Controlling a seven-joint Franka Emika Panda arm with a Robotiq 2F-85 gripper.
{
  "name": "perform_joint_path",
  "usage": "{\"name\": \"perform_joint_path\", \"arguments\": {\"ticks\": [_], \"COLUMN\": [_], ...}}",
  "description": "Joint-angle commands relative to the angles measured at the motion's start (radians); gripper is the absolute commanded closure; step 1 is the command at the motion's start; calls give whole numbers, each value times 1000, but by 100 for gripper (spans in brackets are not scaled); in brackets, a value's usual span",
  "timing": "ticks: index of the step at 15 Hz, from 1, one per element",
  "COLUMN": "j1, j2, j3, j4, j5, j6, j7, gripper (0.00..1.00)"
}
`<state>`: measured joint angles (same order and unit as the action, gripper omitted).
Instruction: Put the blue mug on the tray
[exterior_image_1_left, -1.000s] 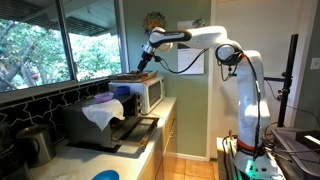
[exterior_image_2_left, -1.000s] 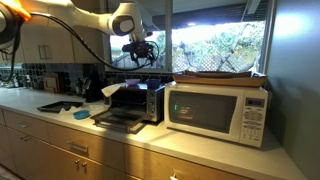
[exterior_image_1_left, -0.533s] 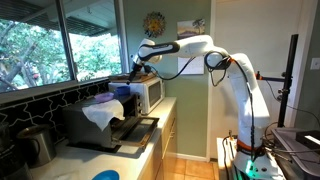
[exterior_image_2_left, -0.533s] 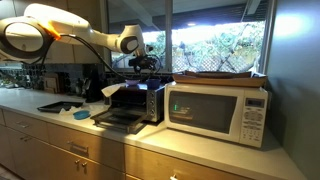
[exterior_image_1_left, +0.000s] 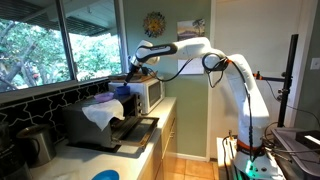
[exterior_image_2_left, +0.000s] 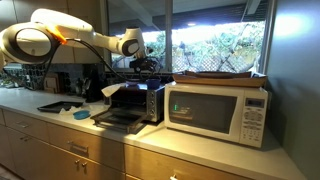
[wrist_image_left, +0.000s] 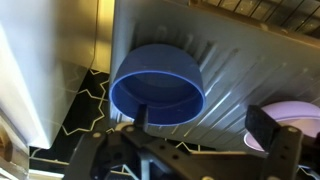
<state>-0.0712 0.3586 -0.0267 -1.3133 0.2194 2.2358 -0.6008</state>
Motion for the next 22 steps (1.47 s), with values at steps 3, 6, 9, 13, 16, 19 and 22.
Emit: {"name": "perform_joint_path", "arguments": {"ticks": [3, 6, 9, 13, 16, 19, 22], "j1": [9, 5, -25, -21, -19, 5, 25], "j2": [55, 76, 83, 69, 66, 34, -35], "j3": [9, 24, 78, 81, 75, 50, 35], "j4": [19, 28, 35, 24, 23, -5, -45], "j5": [8, 23, -6, -34, -53, -76, -145], "j6": [100, 98, 59, 36, 39, 54, 90], "j7": [5, -11, 7, 32, 50, 62, 80], "gripper": [12, 39, 66, 95, 100, 99, 99]}}
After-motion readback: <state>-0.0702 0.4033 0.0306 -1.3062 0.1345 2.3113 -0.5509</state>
